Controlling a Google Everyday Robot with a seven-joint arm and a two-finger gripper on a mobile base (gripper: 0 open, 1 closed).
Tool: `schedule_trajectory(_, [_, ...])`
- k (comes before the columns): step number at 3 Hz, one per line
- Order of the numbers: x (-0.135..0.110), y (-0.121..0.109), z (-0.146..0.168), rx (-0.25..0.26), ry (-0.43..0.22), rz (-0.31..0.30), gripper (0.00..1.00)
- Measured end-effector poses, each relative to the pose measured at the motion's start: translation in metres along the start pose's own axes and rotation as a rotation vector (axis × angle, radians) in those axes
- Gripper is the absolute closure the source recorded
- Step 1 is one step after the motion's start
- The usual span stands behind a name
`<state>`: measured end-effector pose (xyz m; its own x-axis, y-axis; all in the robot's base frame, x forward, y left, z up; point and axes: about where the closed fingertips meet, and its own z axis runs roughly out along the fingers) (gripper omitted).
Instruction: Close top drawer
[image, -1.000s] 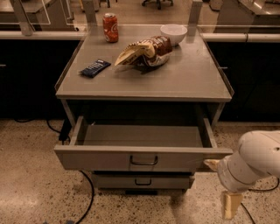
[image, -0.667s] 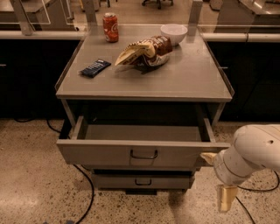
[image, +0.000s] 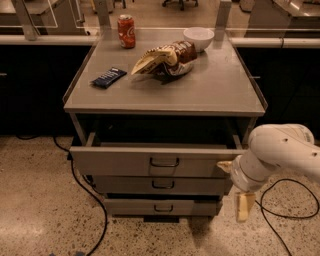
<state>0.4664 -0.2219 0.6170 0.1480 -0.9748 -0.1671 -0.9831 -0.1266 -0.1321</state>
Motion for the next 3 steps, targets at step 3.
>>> schedule_trajectory(3, [-0.007,-0.072,0.013,0.106,-0.136,0.085,0.0])
